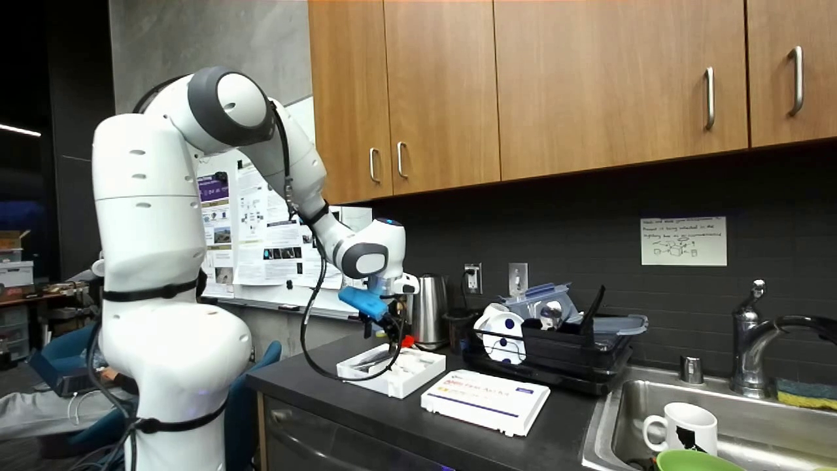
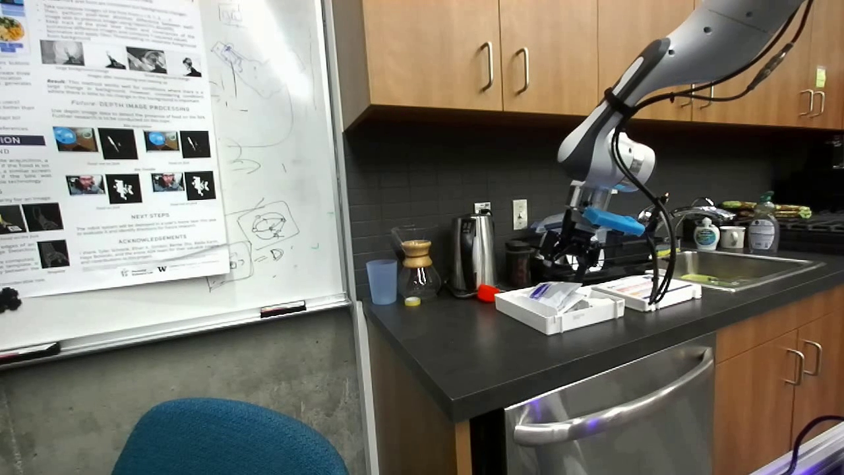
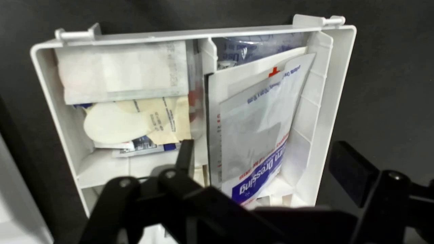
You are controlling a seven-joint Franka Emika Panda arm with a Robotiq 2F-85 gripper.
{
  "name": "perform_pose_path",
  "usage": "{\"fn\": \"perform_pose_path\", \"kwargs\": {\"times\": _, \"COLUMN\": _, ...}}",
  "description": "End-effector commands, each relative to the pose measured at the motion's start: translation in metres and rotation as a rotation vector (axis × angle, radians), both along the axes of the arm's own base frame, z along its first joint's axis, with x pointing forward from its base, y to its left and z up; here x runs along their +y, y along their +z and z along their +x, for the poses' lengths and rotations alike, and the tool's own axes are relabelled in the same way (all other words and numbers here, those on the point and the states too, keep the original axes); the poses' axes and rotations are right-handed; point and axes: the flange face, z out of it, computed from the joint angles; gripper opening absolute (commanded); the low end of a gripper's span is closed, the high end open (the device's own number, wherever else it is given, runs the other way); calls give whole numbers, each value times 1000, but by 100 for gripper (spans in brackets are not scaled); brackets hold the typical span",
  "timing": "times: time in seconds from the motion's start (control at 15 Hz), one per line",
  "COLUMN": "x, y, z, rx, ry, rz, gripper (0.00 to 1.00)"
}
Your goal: Remove a white packet from the box on the left and put it on the counter
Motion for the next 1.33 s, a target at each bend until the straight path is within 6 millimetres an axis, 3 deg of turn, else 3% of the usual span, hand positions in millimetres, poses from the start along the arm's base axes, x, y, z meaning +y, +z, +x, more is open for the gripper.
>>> {"fn": "perform_pose_path", "kwargs": {"times": 0.0, "x": -2, "y": -5, "z": 9, "rx": 14, "ry": 17, "rz": 34, "gripper": 100}}
{"fn": "perform_pose_path", "kwargs": {"times": 0.13, "x": -1, "y": -8, "z": 10, "rx": 22, "ry": 22, "rz": 42, "gripper": 100}}
{"fn": "perform_pose_path", "kwargs": {"times": 0.2, "x": 0, "y": -9, "z": 10, "rx": 23, "ry": 26, "rz": 42, "gripper": 75}}
{"fn": "perform_pose_path", "kwargs": {"times": 0.33, "x": 0, "y": -9, "z": 11, "rx": 26, "ry": 30, "rz": 38, "gripper": 69}}
{"fn": "perform_pose_path", "kwargs": {"times": 0.93, "x": 8, "y": -11, "z": 12, "rx": 40, "ry": 43, "rz": 30, "gripper": 1}}
{"fn": "perform_pose_path", "kwargs": {"times": 1.27, "x": 11, "y": -4, "z": 6, "rx": 36, "ry": 48, "rz": 22, "gripper": 0}}
